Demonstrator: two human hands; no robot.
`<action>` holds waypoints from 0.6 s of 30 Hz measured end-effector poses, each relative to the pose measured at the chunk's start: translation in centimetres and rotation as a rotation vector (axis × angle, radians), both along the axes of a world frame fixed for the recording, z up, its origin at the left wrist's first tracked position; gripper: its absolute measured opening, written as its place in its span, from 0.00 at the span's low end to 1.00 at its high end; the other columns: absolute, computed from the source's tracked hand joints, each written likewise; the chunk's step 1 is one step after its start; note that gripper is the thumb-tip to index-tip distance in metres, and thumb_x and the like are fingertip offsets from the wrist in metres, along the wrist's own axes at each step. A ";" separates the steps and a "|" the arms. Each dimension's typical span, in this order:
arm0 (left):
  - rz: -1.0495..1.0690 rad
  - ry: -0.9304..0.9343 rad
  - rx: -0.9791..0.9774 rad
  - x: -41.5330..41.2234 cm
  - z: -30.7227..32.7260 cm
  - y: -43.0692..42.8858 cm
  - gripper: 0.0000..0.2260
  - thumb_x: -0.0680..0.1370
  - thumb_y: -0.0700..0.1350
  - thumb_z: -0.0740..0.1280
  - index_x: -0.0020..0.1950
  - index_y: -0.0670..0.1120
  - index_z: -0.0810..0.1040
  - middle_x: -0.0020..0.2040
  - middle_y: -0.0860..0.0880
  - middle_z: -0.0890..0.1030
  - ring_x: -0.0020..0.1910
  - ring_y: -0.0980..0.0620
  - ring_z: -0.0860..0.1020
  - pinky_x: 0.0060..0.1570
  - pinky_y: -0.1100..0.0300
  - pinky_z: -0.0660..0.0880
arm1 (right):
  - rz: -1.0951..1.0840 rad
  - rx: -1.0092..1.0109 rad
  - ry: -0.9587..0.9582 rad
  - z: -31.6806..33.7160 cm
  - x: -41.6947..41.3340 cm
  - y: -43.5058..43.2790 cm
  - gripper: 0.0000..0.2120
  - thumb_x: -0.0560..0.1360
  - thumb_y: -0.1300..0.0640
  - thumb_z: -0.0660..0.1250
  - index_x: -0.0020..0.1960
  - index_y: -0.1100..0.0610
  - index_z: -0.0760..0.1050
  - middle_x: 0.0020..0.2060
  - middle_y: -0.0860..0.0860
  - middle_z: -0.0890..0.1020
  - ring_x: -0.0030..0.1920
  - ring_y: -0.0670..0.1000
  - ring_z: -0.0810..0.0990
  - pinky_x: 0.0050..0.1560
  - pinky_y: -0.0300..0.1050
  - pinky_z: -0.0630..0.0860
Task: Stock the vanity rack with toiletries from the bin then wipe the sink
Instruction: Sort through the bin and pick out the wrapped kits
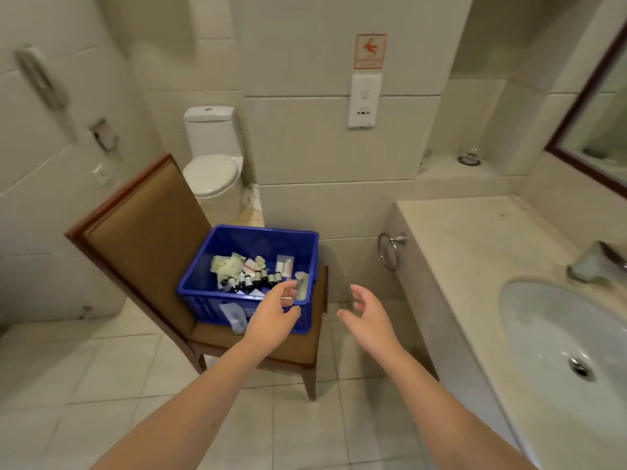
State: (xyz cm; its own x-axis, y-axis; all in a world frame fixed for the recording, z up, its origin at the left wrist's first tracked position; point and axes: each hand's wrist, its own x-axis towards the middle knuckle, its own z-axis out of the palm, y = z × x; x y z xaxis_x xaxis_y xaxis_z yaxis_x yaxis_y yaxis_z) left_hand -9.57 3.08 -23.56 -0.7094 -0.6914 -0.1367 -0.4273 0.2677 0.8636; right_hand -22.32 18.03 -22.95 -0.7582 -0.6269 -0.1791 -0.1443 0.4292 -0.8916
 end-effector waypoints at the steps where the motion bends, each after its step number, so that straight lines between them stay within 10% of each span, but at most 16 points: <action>1: 0.013 -0.008 0.000 0.6 -0.1 -1.5 0.21 0.79 0.41 0.64 0.71 0.54 0.67 0.61 0.56 0.74 0.60 0.57 0.74 0.53 0.60 0.77 | 0.014 -0.003 -0.003 -0.2 0.5 -1.7 0.30 0.74 0.57 0.70 0.74 0.50 0.64 0.71 0.47 0.68 0.69 0.46 0.69 0.60 0.39 0.69; 10: 0.155 -0.060 0.011 5.5 -1.7 -10.8 0.22 0.78 0.39 0.64 0.71 0.51 0.67 0.61 0.54 0.75 0.59 0.55 0.75 0.56 0.56 0.76 | 0.179 0.031 -0.029 -1.3 2.7 -12.9 0.27 0.76 0.59 0.69 0.73 0.51 0.64 0.68 0.48 0.69 0.61 0.43 0.69 0.36 0.26 0.74; 18: 0.257 -0.092 0.048 5.0 -3.7 -17.5 0.22 0.78 0.39 0.65 0.71 0.52 0.68 0.61 0.53 0.75 0.59 0.55 0.75 0.61 0.55 0.75 | 0.286 0.104 -0.037 -3.2 0.7 -22.0 0.29 0.76 0.56 0.69 0.74 0.51 0.64 0.71 0.48 0.69 0.69 0.48 0.69 0.63 0.42 0.70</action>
